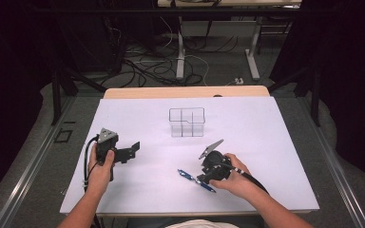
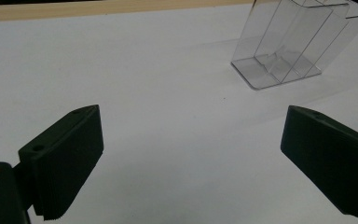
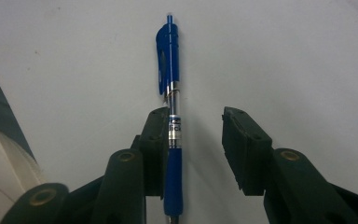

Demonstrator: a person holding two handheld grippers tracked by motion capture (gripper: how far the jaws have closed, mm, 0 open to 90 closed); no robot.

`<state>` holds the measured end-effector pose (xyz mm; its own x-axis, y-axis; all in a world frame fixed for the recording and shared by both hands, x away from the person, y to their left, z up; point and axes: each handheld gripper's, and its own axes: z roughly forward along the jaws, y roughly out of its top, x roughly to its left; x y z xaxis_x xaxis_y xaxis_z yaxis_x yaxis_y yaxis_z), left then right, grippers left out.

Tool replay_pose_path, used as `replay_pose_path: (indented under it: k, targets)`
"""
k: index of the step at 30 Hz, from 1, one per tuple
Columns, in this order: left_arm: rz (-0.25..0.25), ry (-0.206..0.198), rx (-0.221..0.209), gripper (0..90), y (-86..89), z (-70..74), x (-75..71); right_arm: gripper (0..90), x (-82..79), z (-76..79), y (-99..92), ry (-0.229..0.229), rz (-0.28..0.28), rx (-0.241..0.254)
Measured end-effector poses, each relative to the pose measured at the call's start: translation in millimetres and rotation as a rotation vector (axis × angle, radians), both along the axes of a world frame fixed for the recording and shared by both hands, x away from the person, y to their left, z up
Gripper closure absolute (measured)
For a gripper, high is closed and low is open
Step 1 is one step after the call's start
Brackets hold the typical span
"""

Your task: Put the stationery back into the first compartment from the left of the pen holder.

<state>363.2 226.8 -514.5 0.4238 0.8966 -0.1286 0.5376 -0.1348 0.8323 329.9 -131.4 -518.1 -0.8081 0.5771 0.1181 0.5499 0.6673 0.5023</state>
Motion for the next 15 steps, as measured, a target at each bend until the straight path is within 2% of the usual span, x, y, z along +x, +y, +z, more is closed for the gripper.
replay_pose_path:
  k: [1, 6, 12, 14, 15]
  targets:
    - [0.0, 0.0, 0.0, 5.6, 0.0, 0.0, 0.0, 63.3, -1.0, -0.9, 1.0, 0.009, -0.005, -0.014]
    - [0.0, 0.001, 0.0, 5.6, 0.1, -0.1, 0.1, 66.0, -2.8, -6.0, 4.8, 0.041, -0.007, -0.016]
    - [0.0, 0.0, -0.001, 5.6, 0.3, -0.1, 0.1, 68.0, -3.6, -9.5, 7.8, 0.057, 0.0, -0.016]
    - [0.0, 0.0, -0.001, 5.6, 0.4, 0.0, 0.1, 68.7, -3.7, -10.5, 8.0, 0.054, -0.003, -0.033]
    - [0.0, 0.0, -0.001, 5.6, 0.4, 0.0, 0.1, 68.9, -4.1, -11.5, 8.9, 0.068, -0.005, -0.018]
